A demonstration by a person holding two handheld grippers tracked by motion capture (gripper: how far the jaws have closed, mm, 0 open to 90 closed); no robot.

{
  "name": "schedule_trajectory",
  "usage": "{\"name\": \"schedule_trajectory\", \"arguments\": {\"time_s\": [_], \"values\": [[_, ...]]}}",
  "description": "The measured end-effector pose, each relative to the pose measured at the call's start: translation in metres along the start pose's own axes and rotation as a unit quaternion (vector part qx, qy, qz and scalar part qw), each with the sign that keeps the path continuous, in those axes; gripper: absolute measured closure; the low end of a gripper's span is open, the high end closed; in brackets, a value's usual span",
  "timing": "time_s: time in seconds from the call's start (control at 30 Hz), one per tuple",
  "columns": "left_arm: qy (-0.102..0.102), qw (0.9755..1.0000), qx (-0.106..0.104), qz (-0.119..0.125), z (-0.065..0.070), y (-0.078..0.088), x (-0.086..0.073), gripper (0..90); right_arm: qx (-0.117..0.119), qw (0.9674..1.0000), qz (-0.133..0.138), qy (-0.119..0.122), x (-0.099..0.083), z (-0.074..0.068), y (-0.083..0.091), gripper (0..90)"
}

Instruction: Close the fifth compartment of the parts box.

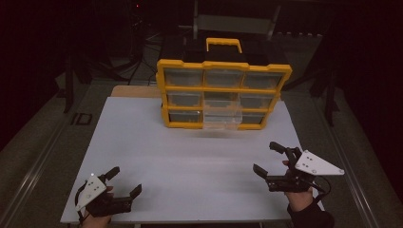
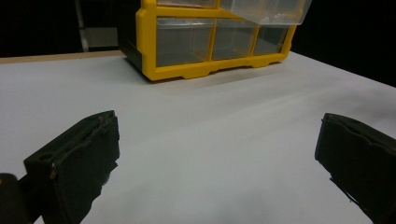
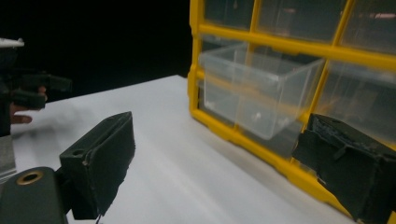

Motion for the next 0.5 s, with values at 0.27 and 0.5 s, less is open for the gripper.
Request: {"name": "schedule_trajectory", "arguments": {"time_s": [0.27, 0.5], "values": [[0.002, 1.0, -0.002, 0.002, 0.0, 0.0, 0.0, 0.0, -0.024, 0.9996, -0.002, 0.017, 0.037, -0.011, -0.019, 9.7], [0.003, 1.0, -0.004, 0.003, 0.0, 0.0, 0.001, 0.0, -0.036, 0.9992, 0.004, 0.016, 0.051, -0.019, -0.034, 13.0]]}}
Point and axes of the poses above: each handheld gripper's, and its own axes: y roughly backward along the jaws, x roughly out of its top, z roughly to its right, the point moved 2 cm from there along -y, roughly forward along the jaws, and after that the axes turned 6 degrees about z, right-handed, at the moved point
